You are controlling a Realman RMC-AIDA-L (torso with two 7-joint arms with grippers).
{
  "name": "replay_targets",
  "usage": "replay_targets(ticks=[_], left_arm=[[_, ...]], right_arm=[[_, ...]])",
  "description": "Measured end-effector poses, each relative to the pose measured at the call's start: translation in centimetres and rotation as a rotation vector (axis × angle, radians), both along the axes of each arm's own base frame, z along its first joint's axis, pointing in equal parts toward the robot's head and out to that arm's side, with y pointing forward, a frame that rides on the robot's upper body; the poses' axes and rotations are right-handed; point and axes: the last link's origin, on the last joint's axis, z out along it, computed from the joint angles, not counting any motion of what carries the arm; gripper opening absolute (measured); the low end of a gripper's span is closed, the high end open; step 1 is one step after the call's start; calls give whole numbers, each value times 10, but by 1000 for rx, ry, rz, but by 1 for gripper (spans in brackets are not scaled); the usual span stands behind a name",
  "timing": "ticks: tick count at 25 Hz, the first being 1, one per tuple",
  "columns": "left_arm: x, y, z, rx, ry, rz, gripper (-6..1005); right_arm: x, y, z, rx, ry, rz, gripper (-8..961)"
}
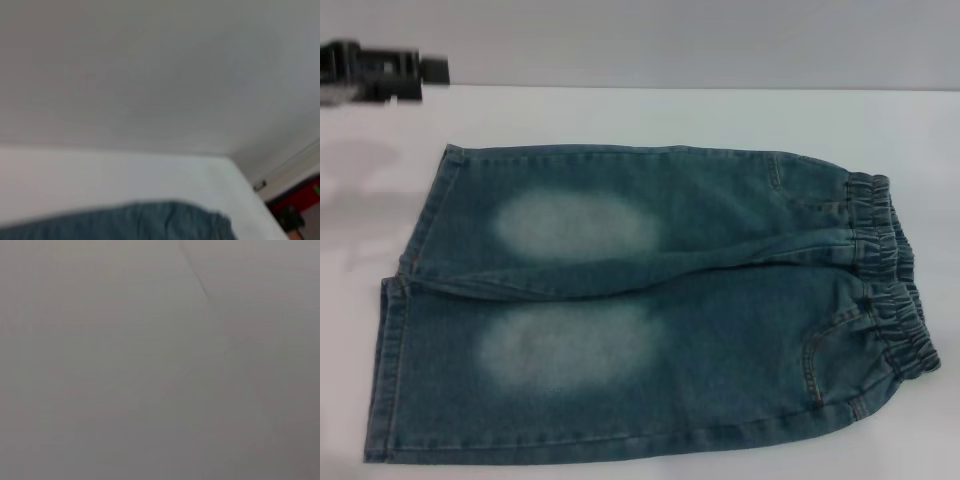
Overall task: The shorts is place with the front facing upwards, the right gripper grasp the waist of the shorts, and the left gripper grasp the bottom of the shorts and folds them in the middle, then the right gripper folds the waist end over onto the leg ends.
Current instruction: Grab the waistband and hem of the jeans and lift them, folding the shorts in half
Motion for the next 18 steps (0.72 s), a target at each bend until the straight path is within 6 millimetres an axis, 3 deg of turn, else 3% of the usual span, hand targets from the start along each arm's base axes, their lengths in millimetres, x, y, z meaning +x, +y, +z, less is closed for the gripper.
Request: replay_targets(ticks=[11, 18], left_arm=[[-11, -32, -15, -212, -11, 35, 752], [-31, -52, -28, -359, 52, 146, 751]], right_arm=[[4, 3, 19, 42, -35, -36, 728], [3, 6, 21, 43, -38, -38, 728]])
